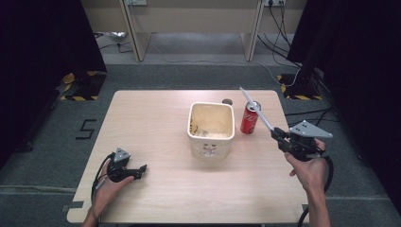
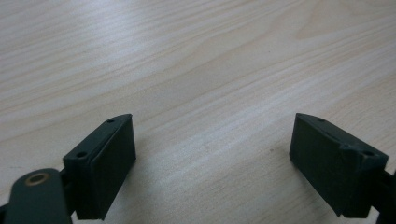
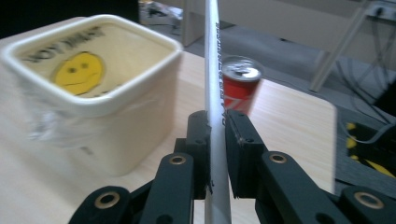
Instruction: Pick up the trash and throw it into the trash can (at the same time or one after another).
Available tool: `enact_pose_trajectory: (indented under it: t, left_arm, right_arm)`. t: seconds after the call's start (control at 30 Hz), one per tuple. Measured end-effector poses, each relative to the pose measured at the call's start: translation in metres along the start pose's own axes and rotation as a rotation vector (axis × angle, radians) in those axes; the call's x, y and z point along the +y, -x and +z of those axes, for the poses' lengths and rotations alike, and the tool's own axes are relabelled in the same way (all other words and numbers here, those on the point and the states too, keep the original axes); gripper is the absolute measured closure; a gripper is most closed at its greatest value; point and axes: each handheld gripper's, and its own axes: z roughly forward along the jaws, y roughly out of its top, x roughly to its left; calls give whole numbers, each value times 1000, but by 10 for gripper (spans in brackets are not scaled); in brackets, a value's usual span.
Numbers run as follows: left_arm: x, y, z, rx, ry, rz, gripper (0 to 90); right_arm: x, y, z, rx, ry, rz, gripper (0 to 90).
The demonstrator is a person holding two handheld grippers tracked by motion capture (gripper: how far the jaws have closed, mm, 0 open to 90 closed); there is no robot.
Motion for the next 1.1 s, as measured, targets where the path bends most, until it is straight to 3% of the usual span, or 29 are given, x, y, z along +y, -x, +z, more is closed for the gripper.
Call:
enact_pose_trajectory:
  t: [0.03, 0.27, 0.47, 0.8, 1.1]
  left_arm:
    - [0, 0, 0, 0, 0, 0, 136]
    - [0, 0, 0, 0, 0, 0, 136]
    - [0, 0, 0, 0, 0, 0, 136]
    - [0, 0, 0, 0, 0, 0, 136]
    - [0, 0, 0, 0, 0, 0, 136]
  right_arm:
    - [2, -9, 0, 40, -11, -17, 803]
    - [9, -31, 4, 115, -37, -86, 803]
    - [12, -40, 9, 156, -46, -98, 803]
    - [20, -55, 19, 205, -79, -149, 802]
    - [22, -62, 26, 219, -112, -173, 802]
